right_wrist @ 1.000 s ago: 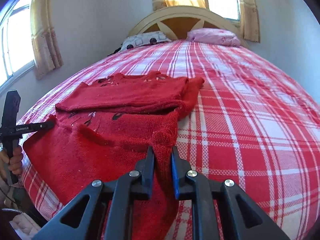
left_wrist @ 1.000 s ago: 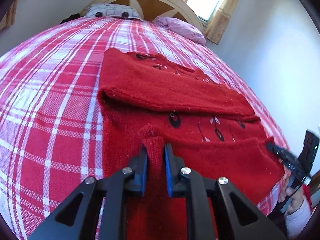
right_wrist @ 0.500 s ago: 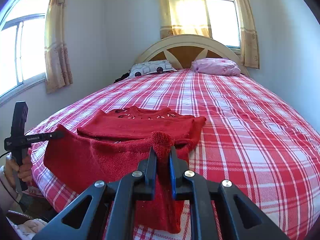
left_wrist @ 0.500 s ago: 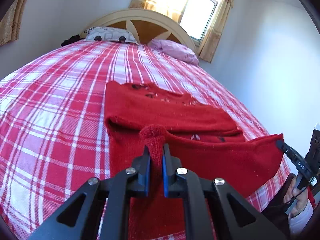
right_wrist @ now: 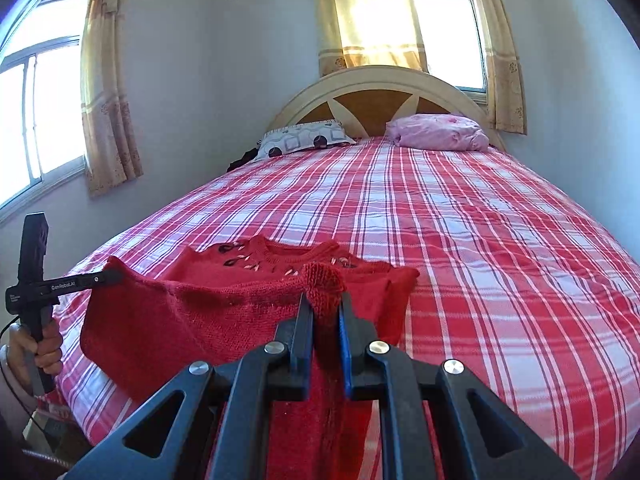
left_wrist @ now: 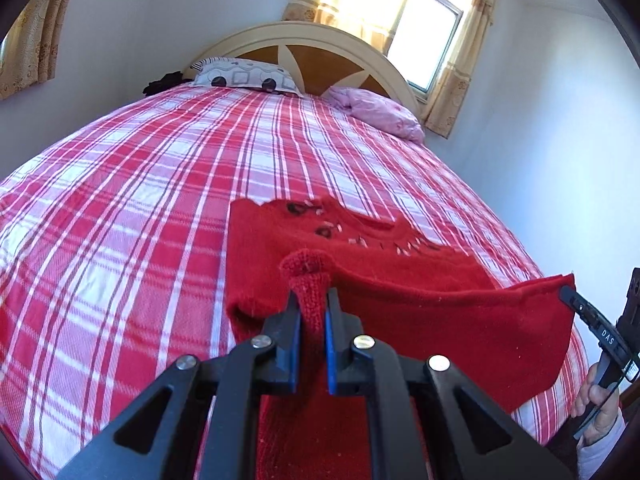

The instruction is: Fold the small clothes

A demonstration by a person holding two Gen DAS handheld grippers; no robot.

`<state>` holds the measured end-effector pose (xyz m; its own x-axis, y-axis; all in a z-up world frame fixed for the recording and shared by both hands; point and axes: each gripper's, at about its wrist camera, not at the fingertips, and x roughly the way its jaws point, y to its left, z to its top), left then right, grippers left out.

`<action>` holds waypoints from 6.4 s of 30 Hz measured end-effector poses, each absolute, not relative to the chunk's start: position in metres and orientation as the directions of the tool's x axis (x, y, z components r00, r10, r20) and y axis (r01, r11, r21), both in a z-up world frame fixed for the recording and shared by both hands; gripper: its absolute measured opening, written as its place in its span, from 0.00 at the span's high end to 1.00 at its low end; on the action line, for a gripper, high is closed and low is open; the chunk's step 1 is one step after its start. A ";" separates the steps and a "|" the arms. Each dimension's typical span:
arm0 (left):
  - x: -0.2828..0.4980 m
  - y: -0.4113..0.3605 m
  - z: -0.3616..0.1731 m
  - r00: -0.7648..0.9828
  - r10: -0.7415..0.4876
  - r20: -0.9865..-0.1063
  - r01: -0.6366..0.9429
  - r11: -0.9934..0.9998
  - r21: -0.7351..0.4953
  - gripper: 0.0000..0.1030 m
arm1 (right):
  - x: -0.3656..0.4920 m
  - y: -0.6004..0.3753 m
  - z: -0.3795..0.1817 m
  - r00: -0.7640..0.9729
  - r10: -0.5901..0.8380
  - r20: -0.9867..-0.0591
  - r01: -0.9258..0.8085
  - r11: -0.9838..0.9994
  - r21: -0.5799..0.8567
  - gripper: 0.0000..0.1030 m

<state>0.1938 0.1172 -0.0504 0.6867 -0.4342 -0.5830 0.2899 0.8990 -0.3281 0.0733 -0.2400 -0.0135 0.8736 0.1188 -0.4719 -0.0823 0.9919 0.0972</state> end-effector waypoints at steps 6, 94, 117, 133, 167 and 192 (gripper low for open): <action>0.228 0.110 -0.041 0.700 -0.410 -0.585 0.270 0.910 -0.315 0.90 | 0.116 -0.254 -0.007 0.872 0.113 -0.476 -0.057 0.990 0.132 0.90; 0.263 0.026 -0.116 0.675 0.012 -0.738 0.113 0.986 0.120 0.09 | 0.171 -0.224 -0.108 0.712 0.022 -0.702 -0.021 1.000 0.010 0.44; 0.233 0.099 -0.119 0.576 -0.315 -0.754 0.037 0.932 -0.361 0.33 | 0.170 -0.218 -0.109 0.718 0.014 -0.696 -0.034 0.999 -0.015 0.36; 0.223 0.115 -0.113 0.616 -0.388 -0.685 -0.027 0.859 -0.511 0.82 | 0.170 -0.218 -0.108 0.719 0.015 -0.695 -0.036 0.999 -0.015 0.36; 0.216 0.103 -0.097 0.696 -0.348 -0.628 -0.015 0.867 -0.497 0.83 | 0.338 -0.014 -0.091 0.377 0.507 -0.775 -0.296 0.859 0.417 0.28; 0.211 0.091 -0.097 0.721 -0.313 -0.619 0.030 0.906 -0.422 0.83 | 0.386 0.021 -0.108 0.330 0.341 -0.880 -0.363 0.906 0.215 0.76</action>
<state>0.2108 0.0911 -0.0966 0.7207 -0.3127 -0.6187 0.0304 0.9059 -0.4224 0.3859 0.0212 -0.1077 0.3296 0.3413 -0.8803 -0.3633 0.9064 0.2154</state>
